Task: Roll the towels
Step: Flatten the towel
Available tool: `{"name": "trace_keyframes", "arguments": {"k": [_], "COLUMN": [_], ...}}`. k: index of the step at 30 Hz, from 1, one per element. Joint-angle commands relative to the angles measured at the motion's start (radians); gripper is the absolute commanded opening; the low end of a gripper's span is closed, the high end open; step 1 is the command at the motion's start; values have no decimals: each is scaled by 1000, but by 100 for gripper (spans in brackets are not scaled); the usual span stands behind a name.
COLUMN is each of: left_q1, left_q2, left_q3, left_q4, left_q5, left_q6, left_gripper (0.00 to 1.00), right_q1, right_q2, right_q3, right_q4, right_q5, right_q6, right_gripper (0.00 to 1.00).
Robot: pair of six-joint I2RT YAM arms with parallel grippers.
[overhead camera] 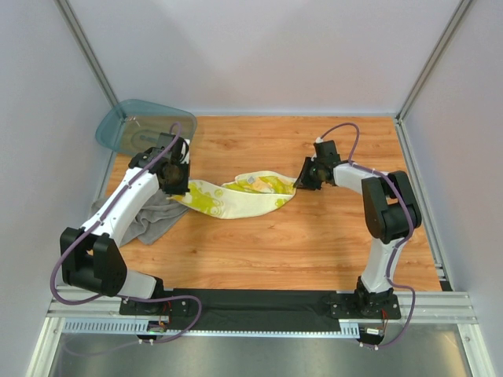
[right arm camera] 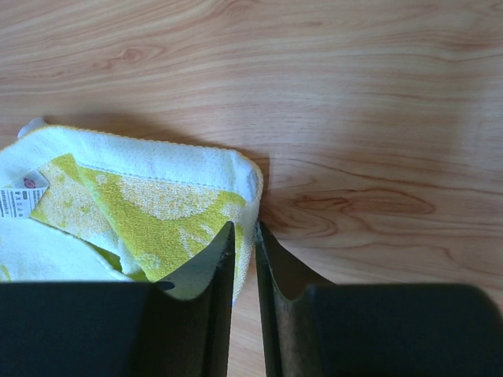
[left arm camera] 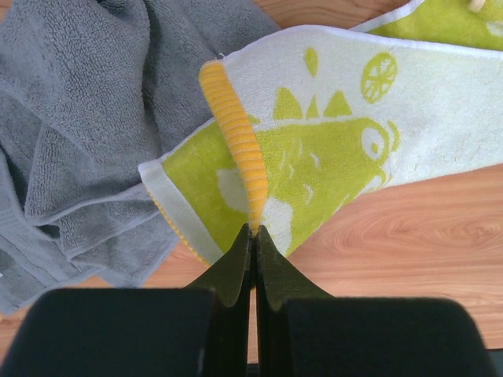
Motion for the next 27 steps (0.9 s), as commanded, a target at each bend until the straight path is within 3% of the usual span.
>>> {"name": "trace_keyframes", "arguments": {"k": [1, 4, 15, 21, 27], "left_q1": [2, 2, -11, -103, -205], "left_q2": [-41, -46, -115, -202, -391], "left_q3": [16, 13, -2, -10, -90], "left_q4": [7, 11, 53, 70, 109], "left_q5": [-17, -25, -8, 4, 54], "left_q6": [15, 15, 13, 24, 19], "left_gripper": [0, 0, 0, 0, 0], "right_q1": [5, 5, -5, -24, -80], "right_q2": [15, -2, -169, -418, -859], "right_q3": [-9, -17, -123, -195, -305], "right_q4": [2, 13, 33, -62, -287], "right_q5": [0, -24, -83, -81, -17], "right_q6": [7, 9, 27, -5, -14], "right_gripper": [8, 0, 0, 0, 0]}}
